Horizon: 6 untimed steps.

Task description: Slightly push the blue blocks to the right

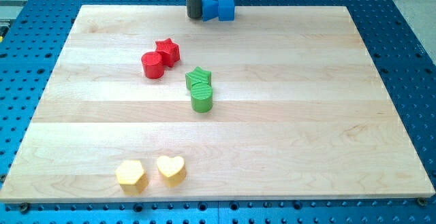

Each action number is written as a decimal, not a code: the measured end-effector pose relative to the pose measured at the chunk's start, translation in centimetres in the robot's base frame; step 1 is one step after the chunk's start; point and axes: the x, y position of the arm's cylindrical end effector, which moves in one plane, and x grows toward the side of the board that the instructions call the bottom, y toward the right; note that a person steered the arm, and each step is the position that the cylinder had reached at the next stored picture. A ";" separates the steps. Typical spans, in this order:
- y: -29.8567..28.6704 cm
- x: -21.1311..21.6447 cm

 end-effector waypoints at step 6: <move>7.2 -1.1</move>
